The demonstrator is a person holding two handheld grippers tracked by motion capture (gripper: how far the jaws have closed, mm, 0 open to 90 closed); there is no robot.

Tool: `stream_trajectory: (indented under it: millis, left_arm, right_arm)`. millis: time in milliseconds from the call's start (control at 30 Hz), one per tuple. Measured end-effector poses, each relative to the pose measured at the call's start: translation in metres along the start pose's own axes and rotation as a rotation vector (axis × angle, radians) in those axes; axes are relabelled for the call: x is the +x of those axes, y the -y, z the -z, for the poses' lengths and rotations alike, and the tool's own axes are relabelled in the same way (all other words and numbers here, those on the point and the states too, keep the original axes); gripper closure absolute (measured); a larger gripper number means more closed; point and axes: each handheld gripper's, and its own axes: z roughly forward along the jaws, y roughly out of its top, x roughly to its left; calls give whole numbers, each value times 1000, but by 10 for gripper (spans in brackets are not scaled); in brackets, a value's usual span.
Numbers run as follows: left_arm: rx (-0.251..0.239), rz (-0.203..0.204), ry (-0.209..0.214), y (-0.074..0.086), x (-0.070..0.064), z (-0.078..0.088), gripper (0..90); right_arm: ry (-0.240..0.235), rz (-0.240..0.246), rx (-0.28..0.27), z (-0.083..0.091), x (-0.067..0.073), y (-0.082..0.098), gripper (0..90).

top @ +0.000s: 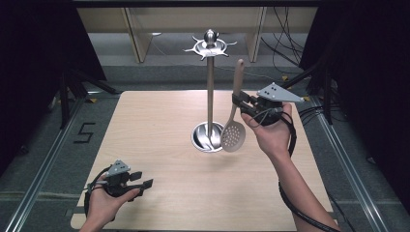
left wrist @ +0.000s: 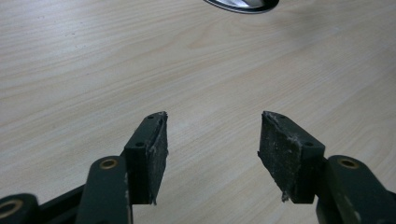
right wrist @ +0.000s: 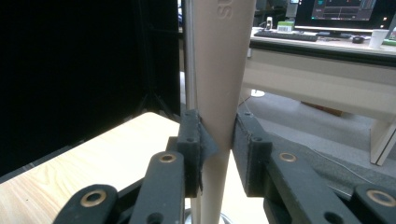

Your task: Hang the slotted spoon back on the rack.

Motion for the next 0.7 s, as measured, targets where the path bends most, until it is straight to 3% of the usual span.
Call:
stream_trajectory:
  millis: [133, 267, 400, 433, 633, 700]
  left_arm:
    - [0, -5, -1, 0, 0, 0, 415]
    - [-1, 0, 1, 0, 0, 0, 415]
    - [-42, 33, -1, 1, -2, -2, 415]
    - [-34, 31, 0, 1, -2, -2, 415]
    - [-40, 33, 1, 1, -2, -2, 414]
    - [-42, 33, 1, 1, -2, -2, 415]
  right_arm:
    - [4, 21, -9, -2, -1, -2, 744]
    - [5, 7, 9, -2, 0, -3, 744]
    - [-1, 14, 12, -4, 0, -6, 744]
    - [2, 41, -5, -5, -1, -7, 744]
    - [-10, 30, 11, -7, 3, -11, 744]
    - [-10, 51, 1, -9, 2, -12, 744]
